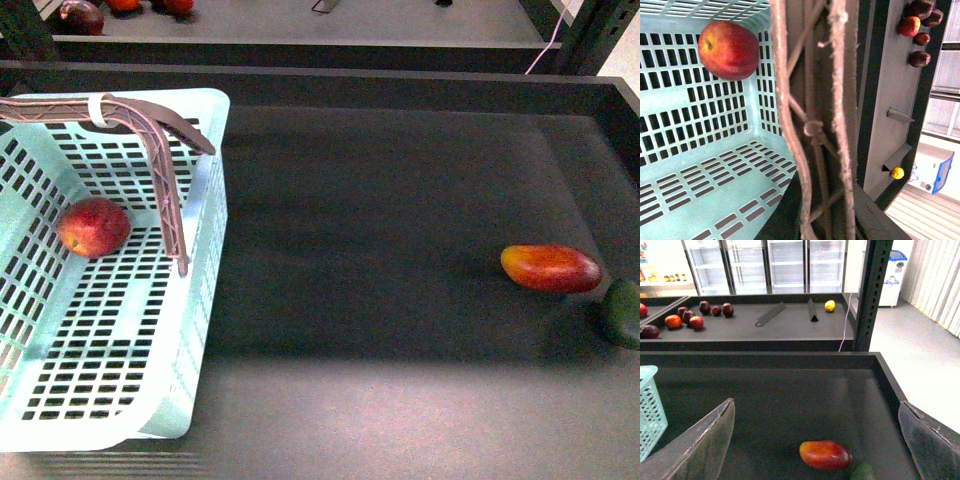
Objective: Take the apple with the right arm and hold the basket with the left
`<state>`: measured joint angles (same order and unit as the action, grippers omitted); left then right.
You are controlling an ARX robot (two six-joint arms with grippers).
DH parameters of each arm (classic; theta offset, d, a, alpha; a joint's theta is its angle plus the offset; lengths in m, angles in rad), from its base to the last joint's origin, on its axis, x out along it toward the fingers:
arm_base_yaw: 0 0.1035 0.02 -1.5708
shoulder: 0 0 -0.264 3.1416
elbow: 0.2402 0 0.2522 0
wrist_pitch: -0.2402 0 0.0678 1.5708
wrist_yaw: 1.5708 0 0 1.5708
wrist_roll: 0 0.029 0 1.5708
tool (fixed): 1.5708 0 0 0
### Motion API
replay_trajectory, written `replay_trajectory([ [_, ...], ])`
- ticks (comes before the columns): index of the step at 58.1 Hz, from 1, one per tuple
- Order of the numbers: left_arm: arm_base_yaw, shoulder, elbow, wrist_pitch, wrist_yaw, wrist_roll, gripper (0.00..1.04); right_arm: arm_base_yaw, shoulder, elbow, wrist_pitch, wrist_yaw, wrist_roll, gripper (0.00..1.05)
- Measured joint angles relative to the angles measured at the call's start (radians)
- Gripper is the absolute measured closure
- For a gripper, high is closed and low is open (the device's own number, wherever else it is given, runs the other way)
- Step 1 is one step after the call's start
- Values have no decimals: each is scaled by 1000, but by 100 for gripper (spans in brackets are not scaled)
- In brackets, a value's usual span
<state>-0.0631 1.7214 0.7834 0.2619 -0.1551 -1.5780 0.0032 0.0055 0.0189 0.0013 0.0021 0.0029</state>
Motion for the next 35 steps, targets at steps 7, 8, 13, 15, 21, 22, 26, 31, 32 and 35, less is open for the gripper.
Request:
replay_trajectory([
  [7,-8,-10,-15,1,-6,-11,96,0,0,0,0,0,0,9],
  [8,-9,-12,-17,1,-6,-13,92,0,0,0,0,0,0,9],
  [13,-16,-25,-19,-6,-6,-20,78,0,0,0,0,0,0,9],
  [15,-20,-43,-19,-24,-12,-27,67,0,0,0,0,0,0,9],
  [21,-30,-80,-19,-54,-25,-38,49,0,0,0,0,0,0,9],
  [22,-32,-89,-19,-61,-26,-40,46,0,0,0,0,0,0,9],
  [26,-38,-122,-20,-90,-32,-47,33,0,0,0,0,0,0,9],
  [31,-45,-175,-27,-132,-47,-50,19,0,0,0,0,0,0,9],
  [32,-46,-182,-28,-138,-50,-50,17,0,0,0,0,0,0,9],
  [35,-48,-224,-38,-177,-62,-51,9,0,0,0,0,0,0,9],
])
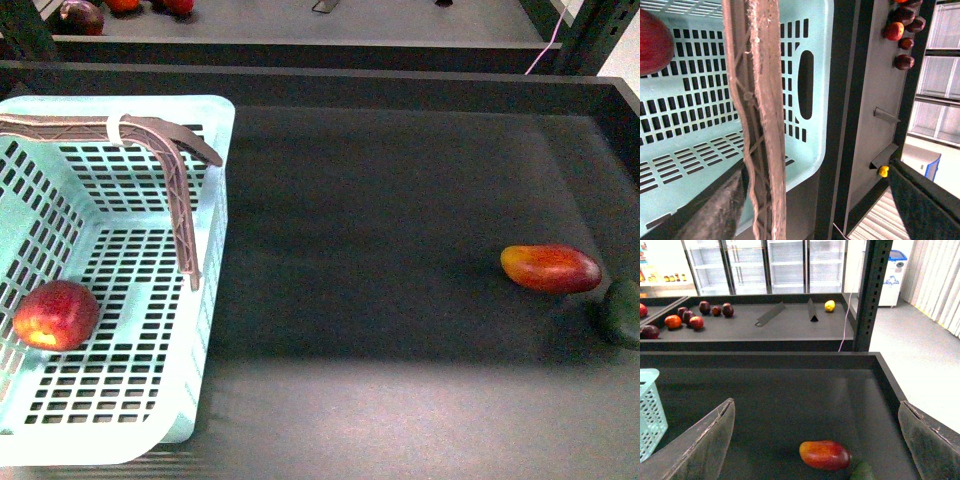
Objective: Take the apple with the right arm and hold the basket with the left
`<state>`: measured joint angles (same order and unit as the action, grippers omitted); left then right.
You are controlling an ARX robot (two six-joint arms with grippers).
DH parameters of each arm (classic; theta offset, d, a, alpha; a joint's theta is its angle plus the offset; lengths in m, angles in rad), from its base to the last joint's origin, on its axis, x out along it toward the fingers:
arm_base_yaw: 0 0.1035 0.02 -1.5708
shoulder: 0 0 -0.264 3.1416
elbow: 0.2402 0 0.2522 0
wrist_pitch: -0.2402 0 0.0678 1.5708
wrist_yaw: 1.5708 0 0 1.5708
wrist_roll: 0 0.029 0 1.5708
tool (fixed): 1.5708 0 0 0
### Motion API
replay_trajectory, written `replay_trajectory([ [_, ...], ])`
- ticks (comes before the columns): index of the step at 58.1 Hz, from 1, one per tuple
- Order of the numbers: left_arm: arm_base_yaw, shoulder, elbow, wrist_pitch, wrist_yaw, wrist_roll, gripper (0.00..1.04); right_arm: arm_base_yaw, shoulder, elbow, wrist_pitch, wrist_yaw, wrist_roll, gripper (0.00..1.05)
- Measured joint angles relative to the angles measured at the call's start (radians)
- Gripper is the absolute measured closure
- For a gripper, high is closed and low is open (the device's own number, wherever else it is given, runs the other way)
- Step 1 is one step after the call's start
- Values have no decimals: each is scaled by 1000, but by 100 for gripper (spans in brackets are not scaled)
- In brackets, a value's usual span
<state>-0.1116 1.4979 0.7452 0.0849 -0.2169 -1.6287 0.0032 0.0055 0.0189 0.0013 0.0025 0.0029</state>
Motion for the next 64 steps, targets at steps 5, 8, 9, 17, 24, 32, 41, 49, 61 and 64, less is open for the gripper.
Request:
replay_trajectory([
  [5,-6,-76,-29,-58,-20,-2,8,0,0,0,0,0,0,9],
  [8,-14,-129,-54,-91,-24,-8,7,0,0,0,0,0,0,9],
  [9,-15,-136,-57,-96,-24,-8,7,0,0,0,0,0,0,9],
  [17,-39,-206,-76,-131,-38,-11,7,0,0,0,0,0,0,9],
  [24,-41,-209,-76,-131,-38,-11,7,0,0,0,0,0,0,9],
  [32,-41,-209,-76,-131,-38,-11,7,0,0,0,0,0,0,9],
  [41,-16,-206,-335,541,98,608,31,0,0,0,0,0,0,9],
  [49,9,-290,-457,827,117,1271,56,0,-1,0,0,0,0,9],
  [61,65,-446,-581,790,197,1585,101,0,-1,0,0,0,0,9],
  [64,94,-488,-602,771,211,1597,102,0,-1,0,0,0,0,9],
])
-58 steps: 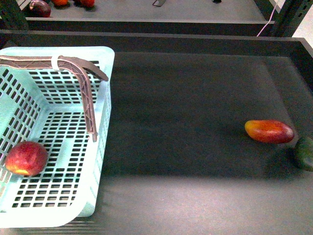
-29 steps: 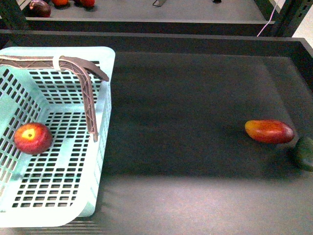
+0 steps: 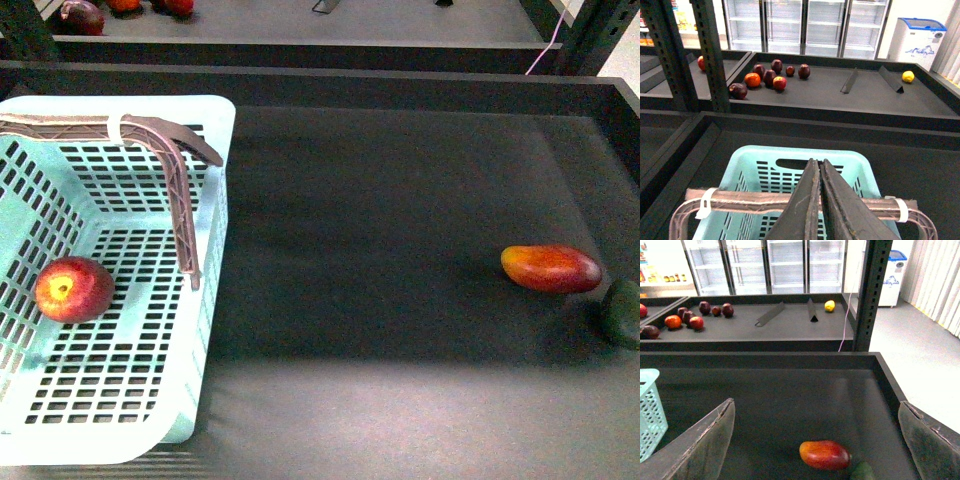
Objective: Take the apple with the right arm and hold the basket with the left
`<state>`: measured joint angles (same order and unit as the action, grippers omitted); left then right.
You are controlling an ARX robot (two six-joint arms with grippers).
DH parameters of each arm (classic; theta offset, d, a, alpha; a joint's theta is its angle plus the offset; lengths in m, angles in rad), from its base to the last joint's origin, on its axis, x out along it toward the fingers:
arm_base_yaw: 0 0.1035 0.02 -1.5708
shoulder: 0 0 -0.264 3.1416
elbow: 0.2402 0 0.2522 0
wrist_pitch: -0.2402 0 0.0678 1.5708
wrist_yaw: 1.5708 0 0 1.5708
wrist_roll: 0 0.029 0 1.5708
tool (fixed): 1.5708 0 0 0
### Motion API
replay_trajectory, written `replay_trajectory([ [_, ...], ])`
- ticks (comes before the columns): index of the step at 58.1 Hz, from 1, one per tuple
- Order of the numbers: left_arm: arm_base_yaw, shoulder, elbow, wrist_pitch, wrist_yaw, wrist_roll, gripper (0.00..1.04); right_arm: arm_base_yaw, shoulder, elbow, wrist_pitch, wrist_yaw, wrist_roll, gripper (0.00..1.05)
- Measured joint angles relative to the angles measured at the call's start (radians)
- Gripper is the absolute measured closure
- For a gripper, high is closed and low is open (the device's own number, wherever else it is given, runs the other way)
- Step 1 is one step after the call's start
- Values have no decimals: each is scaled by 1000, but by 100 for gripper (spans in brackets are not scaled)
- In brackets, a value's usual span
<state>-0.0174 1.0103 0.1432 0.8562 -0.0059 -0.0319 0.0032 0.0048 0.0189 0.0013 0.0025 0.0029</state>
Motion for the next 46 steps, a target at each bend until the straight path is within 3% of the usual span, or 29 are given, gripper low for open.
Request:
replay_trajectory([
  [18,13,-146,-101,-39,6,18,102,0,0,0,0,0,0,9],
  [46,14,-480,-128,-334,6,21,102,0,0,0,0,0,0,9],
])
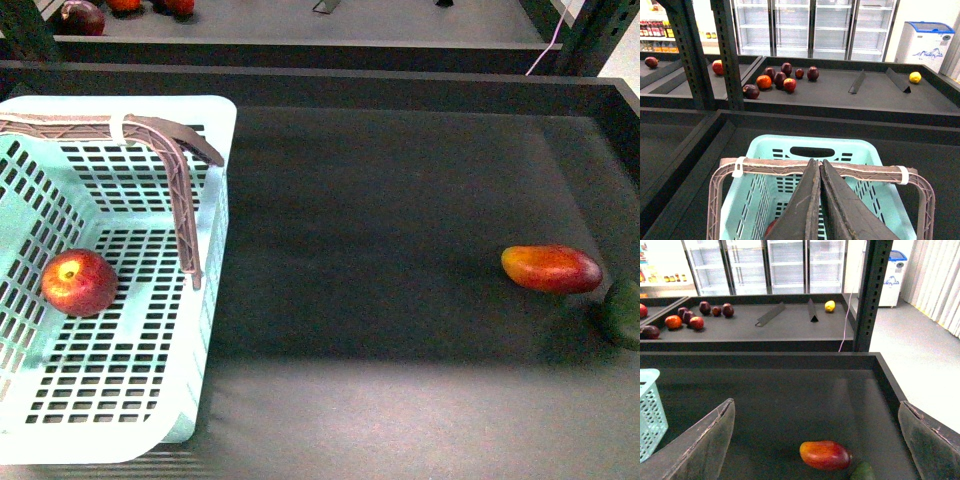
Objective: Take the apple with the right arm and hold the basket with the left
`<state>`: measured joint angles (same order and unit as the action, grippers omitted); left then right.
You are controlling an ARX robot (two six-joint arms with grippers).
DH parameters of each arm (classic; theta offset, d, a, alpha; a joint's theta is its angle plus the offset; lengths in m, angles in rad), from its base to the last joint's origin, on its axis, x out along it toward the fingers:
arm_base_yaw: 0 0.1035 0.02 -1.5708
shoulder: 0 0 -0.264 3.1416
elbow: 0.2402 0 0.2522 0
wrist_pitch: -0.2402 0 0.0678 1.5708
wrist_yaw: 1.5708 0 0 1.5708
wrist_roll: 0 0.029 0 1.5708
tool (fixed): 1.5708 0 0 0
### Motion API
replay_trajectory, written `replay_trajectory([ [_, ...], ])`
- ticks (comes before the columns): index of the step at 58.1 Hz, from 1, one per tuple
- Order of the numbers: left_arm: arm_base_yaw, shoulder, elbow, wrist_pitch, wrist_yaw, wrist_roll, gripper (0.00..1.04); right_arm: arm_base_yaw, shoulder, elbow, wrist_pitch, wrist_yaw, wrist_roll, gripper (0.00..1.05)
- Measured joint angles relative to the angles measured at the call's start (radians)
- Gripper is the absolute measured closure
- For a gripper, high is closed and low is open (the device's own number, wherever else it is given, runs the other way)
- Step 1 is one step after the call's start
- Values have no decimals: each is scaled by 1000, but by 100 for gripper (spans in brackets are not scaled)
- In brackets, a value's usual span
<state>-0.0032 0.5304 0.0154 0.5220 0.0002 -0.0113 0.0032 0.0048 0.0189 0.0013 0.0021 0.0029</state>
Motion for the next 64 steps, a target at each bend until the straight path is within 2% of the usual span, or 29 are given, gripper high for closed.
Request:
replay_trajectory([
  [25,0,-214,0,-206,0,0,102,0,0,0,0,0,0,9],
  [51,0,-350,0,-341,0,0,102,0,0,0,0,0,0,9],
  [57,0,-477,0,-501,0,0,102,0,0,0,0,0,0,9],
  [64,0,-522,0,-519,0,0,102,0,0,0,0,0,0,9],
])
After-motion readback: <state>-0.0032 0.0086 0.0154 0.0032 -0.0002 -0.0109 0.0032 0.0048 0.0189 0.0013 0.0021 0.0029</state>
